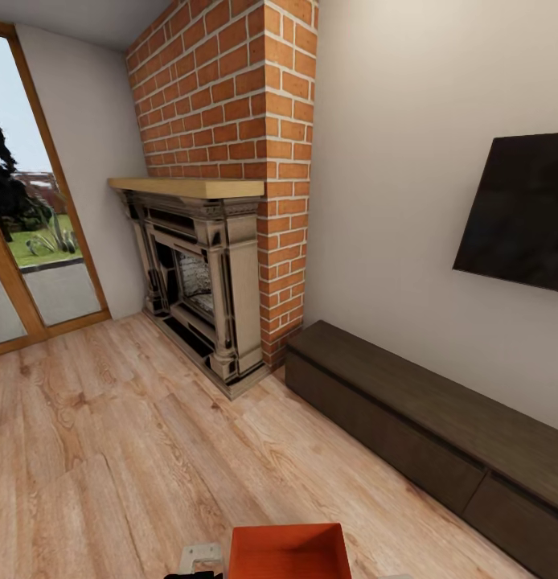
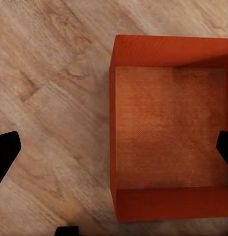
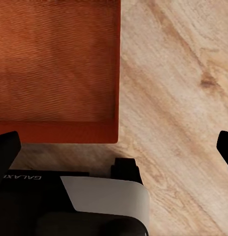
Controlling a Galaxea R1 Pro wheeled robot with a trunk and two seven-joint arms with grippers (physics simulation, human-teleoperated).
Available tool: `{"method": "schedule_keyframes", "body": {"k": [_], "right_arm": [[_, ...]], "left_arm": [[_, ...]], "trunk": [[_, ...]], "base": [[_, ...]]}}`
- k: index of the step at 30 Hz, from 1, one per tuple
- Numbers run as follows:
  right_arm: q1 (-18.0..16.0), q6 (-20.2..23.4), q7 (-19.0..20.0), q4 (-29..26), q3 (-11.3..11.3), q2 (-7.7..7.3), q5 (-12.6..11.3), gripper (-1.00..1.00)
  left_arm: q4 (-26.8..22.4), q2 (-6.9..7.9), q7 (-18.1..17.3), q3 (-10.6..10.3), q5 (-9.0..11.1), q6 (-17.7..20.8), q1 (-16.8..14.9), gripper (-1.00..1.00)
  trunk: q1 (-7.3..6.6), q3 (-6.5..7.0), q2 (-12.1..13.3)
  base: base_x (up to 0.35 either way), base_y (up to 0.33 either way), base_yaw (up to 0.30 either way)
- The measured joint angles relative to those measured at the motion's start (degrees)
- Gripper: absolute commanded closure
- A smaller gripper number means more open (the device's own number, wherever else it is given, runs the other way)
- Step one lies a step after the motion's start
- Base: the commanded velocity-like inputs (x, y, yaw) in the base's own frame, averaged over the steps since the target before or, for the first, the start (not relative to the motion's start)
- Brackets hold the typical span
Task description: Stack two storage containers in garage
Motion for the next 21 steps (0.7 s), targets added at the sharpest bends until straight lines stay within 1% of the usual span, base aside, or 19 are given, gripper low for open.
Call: {"method": "schedule_keyframes", "body": {"k": [16,21], "right_arm": [[0.0,0.0,0.0,0.0,0.0,-0.04,0.0,-1.0],[0.0,0.0,0.0,0.0,0.0,-0.04,0.0,-1.0]], "left_arm": [[-0.09,-0.06,0.32,-0.01,-0.04,-0.11,0.03,-1.0],[-0.09,-0.09,0.35,-0.01,-0.04,-0.17,0.05,-1.0]], "trunk": [[0.0,0.0,0.0],[1.09,-0.89,-1.99]], "base": [[0.001,0.0,0.0],[0.0,0.0,0.0]]}}
